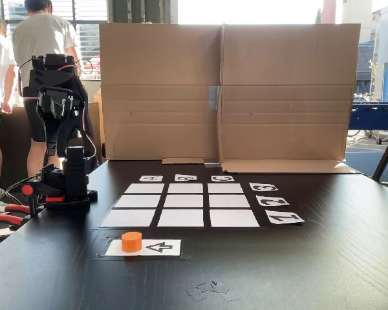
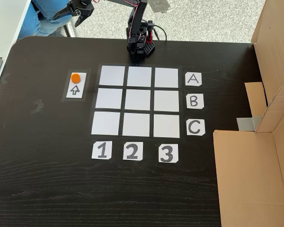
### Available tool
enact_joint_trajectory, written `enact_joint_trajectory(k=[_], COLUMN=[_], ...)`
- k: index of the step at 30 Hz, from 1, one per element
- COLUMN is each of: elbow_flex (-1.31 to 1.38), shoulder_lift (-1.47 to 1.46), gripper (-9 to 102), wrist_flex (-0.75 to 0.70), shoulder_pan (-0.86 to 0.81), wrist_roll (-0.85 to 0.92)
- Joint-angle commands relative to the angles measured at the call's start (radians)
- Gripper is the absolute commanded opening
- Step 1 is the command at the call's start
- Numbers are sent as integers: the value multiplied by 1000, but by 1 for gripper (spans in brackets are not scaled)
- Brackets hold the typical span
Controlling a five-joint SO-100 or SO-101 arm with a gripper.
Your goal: Pick up the round, orange token and place it in the grid on square A3.
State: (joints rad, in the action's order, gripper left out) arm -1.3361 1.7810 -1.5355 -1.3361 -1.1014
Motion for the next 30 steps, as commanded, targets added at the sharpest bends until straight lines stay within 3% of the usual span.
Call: enact_joint_trajectory(k=[1,7,30], elbow_flex=[103,169,91], shoulder_lift=[-78,-213,-411], gripper=[58,63,63], wrist_flex=[-6,-5,0], shoulder_pan=[21,78,288], wrist_roll=[26,67,247])
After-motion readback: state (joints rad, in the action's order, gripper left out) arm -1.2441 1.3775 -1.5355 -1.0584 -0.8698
